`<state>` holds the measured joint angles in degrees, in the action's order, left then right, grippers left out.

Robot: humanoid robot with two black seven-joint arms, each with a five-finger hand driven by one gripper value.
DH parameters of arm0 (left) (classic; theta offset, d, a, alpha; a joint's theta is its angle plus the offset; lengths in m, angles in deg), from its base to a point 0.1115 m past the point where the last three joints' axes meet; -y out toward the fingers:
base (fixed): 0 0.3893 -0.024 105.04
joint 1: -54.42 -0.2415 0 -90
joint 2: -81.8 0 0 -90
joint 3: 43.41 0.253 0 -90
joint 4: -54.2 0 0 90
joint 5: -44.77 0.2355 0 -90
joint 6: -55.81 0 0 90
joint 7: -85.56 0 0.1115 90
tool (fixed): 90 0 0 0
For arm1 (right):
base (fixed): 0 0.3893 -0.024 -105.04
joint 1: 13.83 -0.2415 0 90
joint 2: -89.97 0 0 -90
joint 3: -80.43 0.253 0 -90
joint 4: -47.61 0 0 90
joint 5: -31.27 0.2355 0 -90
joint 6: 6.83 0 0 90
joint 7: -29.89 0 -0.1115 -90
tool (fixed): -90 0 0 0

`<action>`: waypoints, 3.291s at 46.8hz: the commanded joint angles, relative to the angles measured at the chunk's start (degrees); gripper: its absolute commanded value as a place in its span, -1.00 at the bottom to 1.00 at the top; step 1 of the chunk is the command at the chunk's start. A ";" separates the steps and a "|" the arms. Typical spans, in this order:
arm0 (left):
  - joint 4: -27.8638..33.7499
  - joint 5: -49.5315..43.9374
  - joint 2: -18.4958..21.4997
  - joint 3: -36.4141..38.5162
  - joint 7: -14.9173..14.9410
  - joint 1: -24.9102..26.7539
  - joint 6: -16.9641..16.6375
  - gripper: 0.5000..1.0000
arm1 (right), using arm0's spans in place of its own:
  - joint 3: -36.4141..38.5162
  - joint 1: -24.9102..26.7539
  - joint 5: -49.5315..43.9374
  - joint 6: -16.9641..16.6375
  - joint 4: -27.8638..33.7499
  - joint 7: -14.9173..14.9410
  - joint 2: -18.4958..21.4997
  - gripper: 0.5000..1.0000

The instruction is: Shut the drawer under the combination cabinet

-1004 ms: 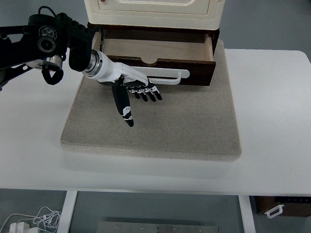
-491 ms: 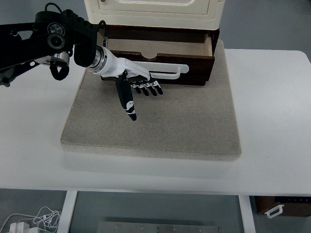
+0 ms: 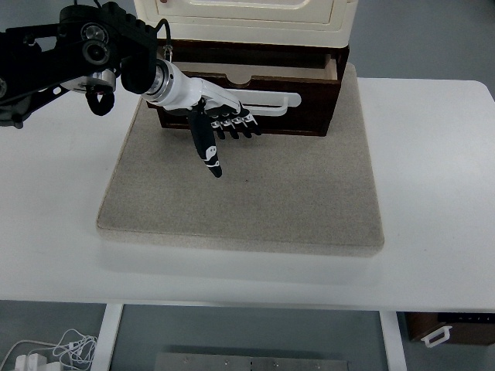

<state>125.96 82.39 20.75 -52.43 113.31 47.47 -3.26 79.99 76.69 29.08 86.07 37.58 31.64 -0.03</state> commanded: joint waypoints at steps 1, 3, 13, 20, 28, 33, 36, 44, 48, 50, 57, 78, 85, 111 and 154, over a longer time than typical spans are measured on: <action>-1.00 0.08 -0.39 -0.04 -0.15 0.01 -0.16 0.99 | 0.00 0.00 0.07 0.00 0.02 0.00 0.00 0.81; -1.35 0.08 -0.65 -0.04 -0.15 0.01 -0.25 0.99 | 0.00 0.00 -0.01 0.00 0.02 0.00 0.00 0.81; -2.85 0.78 -0.65 -0.04 -0.42 -0.17 -0.42 0.99 | 0.00 0.00 -0.01 0.00 0.02 0.00 0.00 0.81; -3.64 0.78 -0.65 -0.04 -0.50 -0.34 -0.60 0.99 | 0.00 0.00 -0.01 0.00 -0.07 0.00 0.00 0.81; -5.04 0.87 -0.65 -1.53 -0.59 -0.43 -0.60 0.99 | 0.00 0.00 -0.01 0.00 0.02 0.00 0.00 0.81; -6.10 1.31 -0.74 -2.23 -0.59 -0.43 -0.60 0.98 | 0.00 0.00 -0.01 0.00 0.02 0.00 0.00 0.81; -6.54 1.49 -0.74 -2.50 -0.68 -0.43 -0.60 0.98 | 0.00 0.00 -0.01 0.00 0.02 0.00 0.00 0.81; -7.51 1.57 -0.74 -2.76 -1.12 -0.52 -0.60 0.98 | 0.00 0.00 -0.01 0.00 0.02 0.00 0.00 0.81; -7.77 1.49 -0.74 -2.85 -1.47 -0.52 -0.60 0.98 | 0.00 0.00 0.07 0.00 0.02 0.00 0.00 0.81; -8.03 1.49 -0.74 -2.85 -1.47 -0.52 -0.60 0.98 | 0.00 0.00 -0.01 0.00 0.02 0.00 0.00 0.81; -9.00 1.49 -0.74 -2.85 -1.73 -0.43 -0.51 0.98 | 0.00 0.00 -0.01 0.00 -0.07 0.00 0.00 0.81; -10.94 1.66 -0.65 -3.03 -3.14 -0.34 -0.34 0.99 | 0.00 0.00 -0.01 0.00 0.02 0.00 0.00 0.81; -10.67 1.66 -0.65 -5.05 -3.58 -0.60 0.02 0.99 | 0.00 0.00 -0.01 0.00 0.02 0.00 0.00 0.81; -6.28 0.87 -1.00 -7.68 -5.69 -0.78 3.53 0.99 | 0.00 0.00 -0.01 0.00 0.02 0.00 0.00 0.81; -15.94 -18.90 -1.79 -40.02 -30.12 -1.40 2.92 0.99 | 0.00 0.00 -0.01 0.00 -0.07 0.00 0.00 0.81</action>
<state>112.12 65.61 18.97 -89.98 83.47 45.98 -0.04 79.99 76.69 29.08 86.07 37.57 31.66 -0.03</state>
